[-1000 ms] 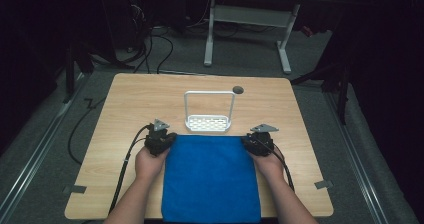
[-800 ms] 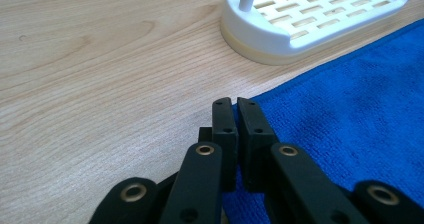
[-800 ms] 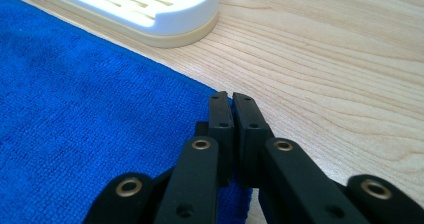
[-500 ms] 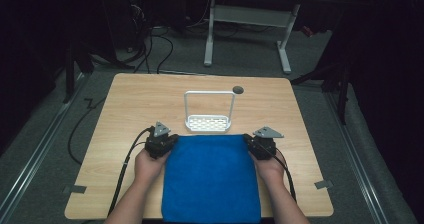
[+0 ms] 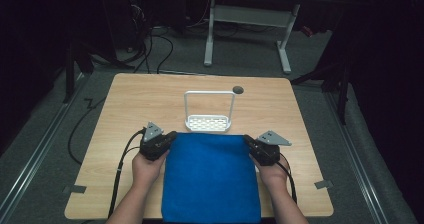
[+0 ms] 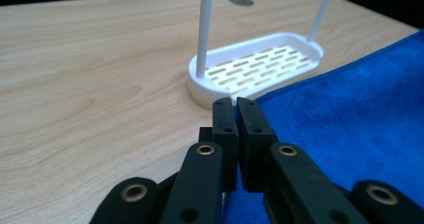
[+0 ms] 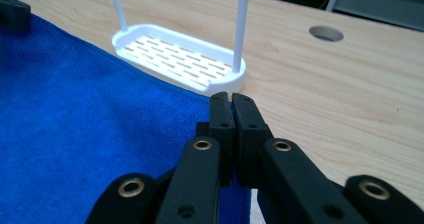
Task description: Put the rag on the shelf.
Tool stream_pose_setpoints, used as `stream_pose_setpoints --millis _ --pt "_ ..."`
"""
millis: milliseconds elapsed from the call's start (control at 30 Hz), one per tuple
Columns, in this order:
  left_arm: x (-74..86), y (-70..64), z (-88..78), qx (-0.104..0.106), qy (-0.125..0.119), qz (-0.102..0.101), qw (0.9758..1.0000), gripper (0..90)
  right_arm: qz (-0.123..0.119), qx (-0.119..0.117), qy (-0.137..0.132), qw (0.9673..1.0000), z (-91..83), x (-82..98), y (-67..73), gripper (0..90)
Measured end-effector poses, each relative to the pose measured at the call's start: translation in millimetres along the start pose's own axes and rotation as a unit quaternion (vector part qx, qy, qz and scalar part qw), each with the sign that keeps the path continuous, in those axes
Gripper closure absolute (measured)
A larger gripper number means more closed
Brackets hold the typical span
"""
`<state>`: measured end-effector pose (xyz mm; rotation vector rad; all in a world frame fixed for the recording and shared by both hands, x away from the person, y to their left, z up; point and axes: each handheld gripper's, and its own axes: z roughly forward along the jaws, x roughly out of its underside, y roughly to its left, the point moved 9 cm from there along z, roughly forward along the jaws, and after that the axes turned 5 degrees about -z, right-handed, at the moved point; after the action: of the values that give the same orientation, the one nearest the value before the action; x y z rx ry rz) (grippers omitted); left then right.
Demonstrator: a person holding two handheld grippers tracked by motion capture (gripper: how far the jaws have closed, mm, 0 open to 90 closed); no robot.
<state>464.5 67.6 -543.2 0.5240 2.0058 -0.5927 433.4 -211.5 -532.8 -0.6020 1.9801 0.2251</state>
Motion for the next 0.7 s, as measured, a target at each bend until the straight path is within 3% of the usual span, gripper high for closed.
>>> stream_pose_setpoints --millis 333,700 --pt "-26.6 -5.8 -29.9 0.012 -0.065 -0.012 0.9977 87.7 0.002 -0.002 -0.051 0.9987 -24.3 -24.7 3.5 88.9" --pt "-56.2 -25.2 -61.1 0.023 -0.12 0.022 0.9923 87.6 -0.007 0.005 -0.105 0.9944 -54.0 -50.5 4.4 88.9"
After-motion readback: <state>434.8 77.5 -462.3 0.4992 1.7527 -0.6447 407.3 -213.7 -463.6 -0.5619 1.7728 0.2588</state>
